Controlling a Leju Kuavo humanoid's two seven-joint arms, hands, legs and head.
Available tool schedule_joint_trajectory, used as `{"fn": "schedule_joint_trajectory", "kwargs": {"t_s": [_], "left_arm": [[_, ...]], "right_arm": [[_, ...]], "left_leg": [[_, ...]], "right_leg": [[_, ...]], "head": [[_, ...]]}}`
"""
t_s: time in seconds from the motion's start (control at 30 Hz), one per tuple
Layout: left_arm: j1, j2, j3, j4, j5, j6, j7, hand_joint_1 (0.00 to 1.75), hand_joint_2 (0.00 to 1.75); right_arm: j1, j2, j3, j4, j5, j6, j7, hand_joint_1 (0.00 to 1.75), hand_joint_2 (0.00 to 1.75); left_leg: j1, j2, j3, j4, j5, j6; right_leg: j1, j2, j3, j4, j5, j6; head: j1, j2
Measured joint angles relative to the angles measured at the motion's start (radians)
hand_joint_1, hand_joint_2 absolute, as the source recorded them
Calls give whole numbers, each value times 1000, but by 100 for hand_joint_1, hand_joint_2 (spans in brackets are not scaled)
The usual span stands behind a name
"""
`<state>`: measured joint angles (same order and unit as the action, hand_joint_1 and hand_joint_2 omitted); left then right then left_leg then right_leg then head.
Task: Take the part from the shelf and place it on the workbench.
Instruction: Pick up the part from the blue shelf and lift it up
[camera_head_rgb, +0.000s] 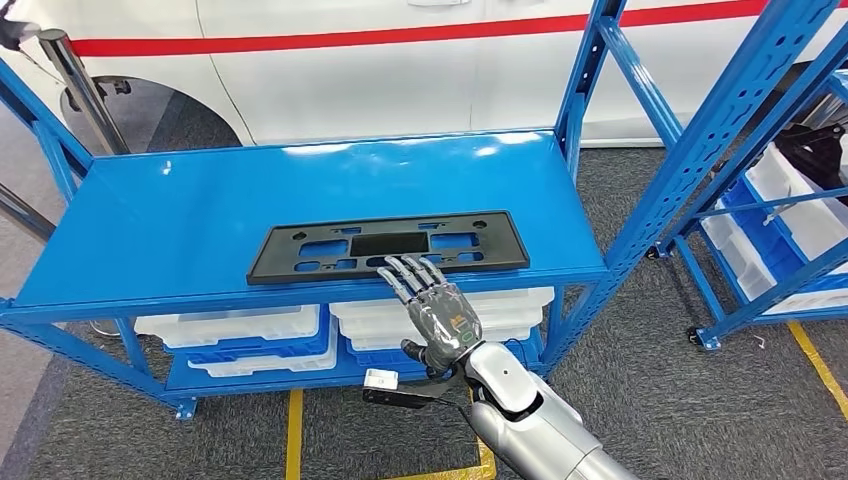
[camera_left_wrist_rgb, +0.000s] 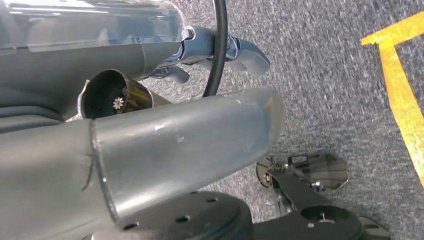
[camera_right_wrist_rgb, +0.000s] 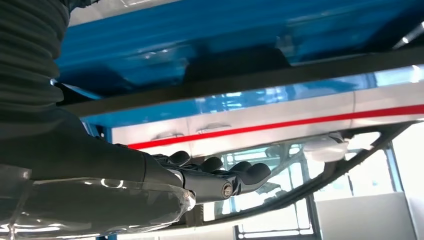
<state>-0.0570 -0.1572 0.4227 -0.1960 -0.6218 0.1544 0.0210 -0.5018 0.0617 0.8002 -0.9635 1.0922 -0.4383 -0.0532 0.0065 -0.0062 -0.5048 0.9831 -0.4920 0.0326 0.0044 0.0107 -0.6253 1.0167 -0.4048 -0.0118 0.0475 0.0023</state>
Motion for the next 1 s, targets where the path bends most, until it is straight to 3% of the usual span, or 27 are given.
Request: {"fn": "schedule_joint_trajectory", "kwargs": {"t_s": [0.07, 0.1, 0.17, 0.2, 0.23, 0.27, 0.37, 0.43, 0.5, 0.57, 0.63, 0.7, 0.73, 0.77, 0.8, 0.87, 0.9, 1.0], "left_arm": [[-1, -1, 0, 0, 0, 1, 0, 0, 0], [-1, -1, 0, 0, -1, 1, 0, 0, 0], [-1, -2, 0, 0, -1, 1, 0, 0, 0], [0, -2, 1, 0, -1, 1, 0, 0, 0], [1, -2, 1, 0, -1, 1, 0, 0, 0], [2, -2, 1, 0, -1, 1, 0, 0, 0], [0, -2, 1, 0, -1, 1, 0, 0, 0], [-1, -2, 1, 0, -1, 2, 0, 0, 0], [-2, -2, 2, 0, -1, 2, 0, 0, 0], [-2, -2, 2, 0, -3, 2, -1, 0, 0], [-3, -2, 2, 0, -5, 3, -2, 0, 0], [-3, -2, 2, 0, -5, 3, -3, 0, 0], [-1, -2, 2, 0, -5, 3, -3, 0, 0], [0, -2, 2, 0, -5, 3, -3, 0, 0], [2, -2, 2, 0, -6, 3, -3, 0, 0], [1, -1, 2, 0, -6, 3, -3, 0, 0], [1, -1, 3, 0, -6, 3, -3, 0, 0], [-1, 0, 7, 0, -6, 4, -3, 0, 0]], "right_arm": [[0, 3, 0, -11, -1, 2, -2, 0, 175], [0, 3, 0, -14, -1, 2, -2, 0, 175], [3, 2, 0, -16, -2, 4, -3, 0, 175], [6, 2, 0, -16, -2, 5, -3, 0, 175], [9, 1, 0, -16, -2, 6, -3, 0, 175], [11, 1, 0, -16, -2, 6, -3, 0, 175], [11, 1, 0, -18, -2, 7, -3, 0, 175], [11, 2, 1, -21, -2, 7, -3, 0, 175], [11, 2, 1, -23, -3, 7, -4, 0, 175], [9, 3, 1, -26, -4, 8, -5, 0, 175], [7, 4, 1, -27, -8, 9, -5, 0, 175], [7, 4, 4, -27, -13, 11, -6, 0, 175], [8, 4, 5, -27, -15, 12, -6, 0, 175], [8, 4, 6, -27, -17, 13, -6, 0, 175], [8, 4, 7, -27, -19, 13, -6, 0, 175], [7, 5, 8, -27, -21, 14, -6, 0, 175], [6, 6, 8, -27, -22, 14, -6, 0, 175], [4, 6, 9, -27, -29, 15, -7, 0, 175]], "left_leg": [[8, 3, 14, -26, 18, 2], [12, 5, 20, -37, 25, 2], [13, 6, 20, -40, 29, 3], [14, 6, 19, -38, 28, 1], [16, 6, 19, -34, 26, -2], [20, 6, 18, -29, 22, -7], [31, 3, 14, -1, 0, -34], [30, 1, 6, 12, -13, -51], [30, 0, 5, 11, -17, -61], [34, 2, 2, 32, -32, -67], [34, 3, -46, 130, -81, -67], [30, 3, -128, 271, -131, -63], [28, 3, -158, 313, -134, -60], [25, 3, -170, 318, -116, -55], [22, 3, -163, 282, -79, -47], [11, 3, -117, 151, 4, -25], [5, 4, -96, 97, 27, -16], [-4, 3, -79, 48, 33, -9]], "right_leg": [[1, -2, -5, 14, -11, 10], [-1, -3, -20, 49, -32, 16], [-10, -4, -77, 170, -91, 30], [-16, -4, -105, 228, -111, 37], [-22, -5, -121, 258, -113, 43], [-28, -6, -117, 249, -95, 50], [-39, -6, -30, 79, -18, 65], [-36, -2, -5, 32, -18, 49], [-32, 1, -8, 36, -26, 22], [-31, 0, -4, 34, -29, 5], [-28, -2, 1, 32, -32, -8], [-21, -4, 2, 33, -36, -15], [-17, -4, 3, 34, -38, -18], [-13, -4, 6, 34, -40, -20], [-10, -3, 10, 35, -43, -21], [-3, -3, 20, 35, -48, -21], [-2, -2, 22, 35, -51, -18], [-3, -4, 21, 32, -52, -3]], "head": [[1, 0], [1, 0], [1, 0], [1, 0], [1, 0], [1, 0], [2, 0], [2, 0], [1, 0], [1, 0], [1, 0], [1, 0], [1, 0], [1, 0], [1, 0], [1, 0], [1, 0], [1, 0]]}}
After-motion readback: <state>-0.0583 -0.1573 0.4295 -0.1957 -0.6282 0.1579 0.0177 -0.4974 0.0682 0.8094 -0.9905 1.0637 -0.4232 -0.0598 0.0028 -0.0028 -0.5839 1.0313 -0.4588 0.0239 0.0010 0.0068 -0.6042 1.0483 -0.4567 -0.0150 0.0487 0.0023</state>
